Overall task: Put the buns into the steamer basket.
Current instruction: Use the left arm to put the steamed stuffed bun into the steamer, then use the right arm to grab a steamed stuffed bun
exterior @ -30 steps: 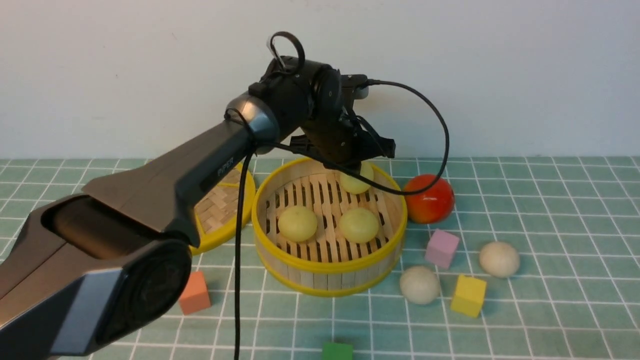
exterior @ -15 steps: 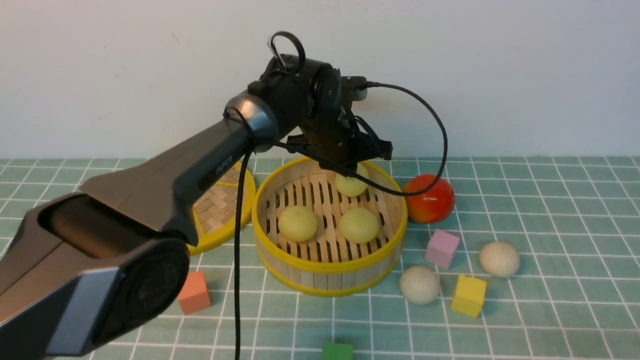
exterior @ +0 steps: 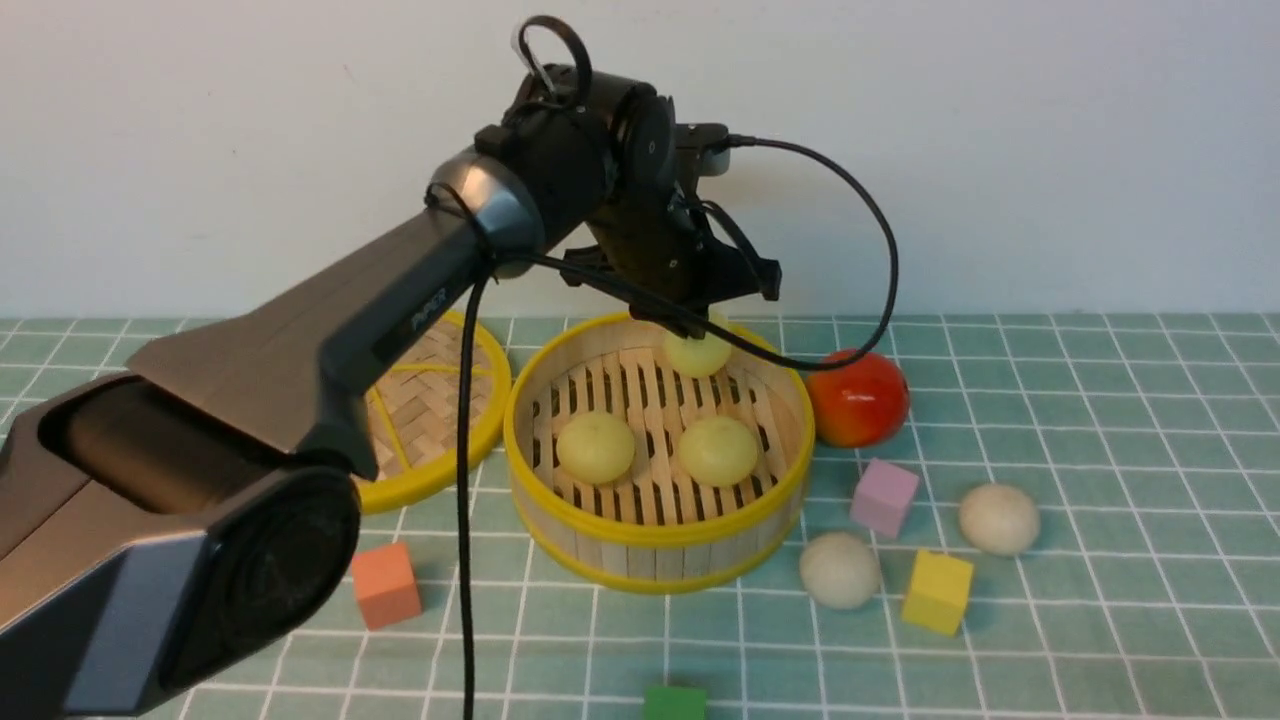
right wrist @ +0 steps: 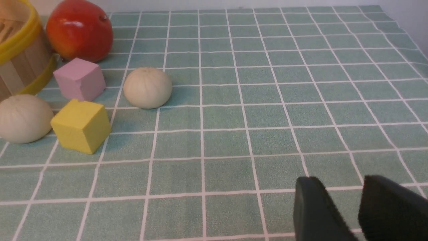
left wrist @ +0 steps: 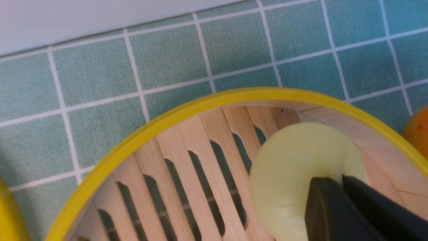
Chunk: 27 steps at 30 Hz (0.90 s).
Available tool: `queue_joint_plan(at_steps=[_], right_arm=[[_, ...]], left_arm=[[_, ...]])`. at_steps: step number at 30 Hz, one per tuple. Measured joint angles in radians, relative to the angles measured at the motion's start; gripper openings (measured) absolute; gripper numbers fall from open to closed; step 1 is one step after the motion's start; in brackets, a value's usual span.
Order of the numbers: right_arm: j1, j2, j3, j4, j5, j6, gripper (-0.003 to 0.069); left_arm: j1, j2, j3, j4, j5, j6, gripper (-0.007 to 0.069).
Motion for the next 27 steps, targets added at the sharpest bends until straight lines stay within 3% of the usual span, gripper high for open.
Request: queue_joint_plan(at_steps=[8, 12, 14, 21, 24, 27], right_arm=[[0.0, 0.0, 0.0, 0.0, 0.0, 0.0, 0.0239], [0.0, 0.0, 0.0, 0.0, 0.0, 0.0, 0.0239], [0.0, 0.0, 0.0, 0.0, 0.0, 0.0, 0.0239], [0.0, 0.0, 0.0, 0.0, 0.0, 0.0, 0.0239], [0.0, 0.0, 0.0, 0.0, 0.0, 0.0, 0.0239], [0.0, 0.0, 0.0, 0.0, 0.0, 0.0, 0.0239]], left_arm=[[0.0, 0.036, 0.0, -0.015, -0.031, 0.0, 0.0034], [0.0, 0.033, 0.0, -0.015, -0.037, 0.0, 0.0082], [0.0, 0.029, 0.0, -0.015, -0.028, 0.0, 0.013], [0.002, -0.087, 0.0, 0.008, 0.138, 0.001, 0.0451], [0.003, -0.19, 0.0, 0.023, 0.252, 0.023, 0.0501], [0.003, -0.302, 0.007, 0.027, 0.277, 0.035, 0.0498]])
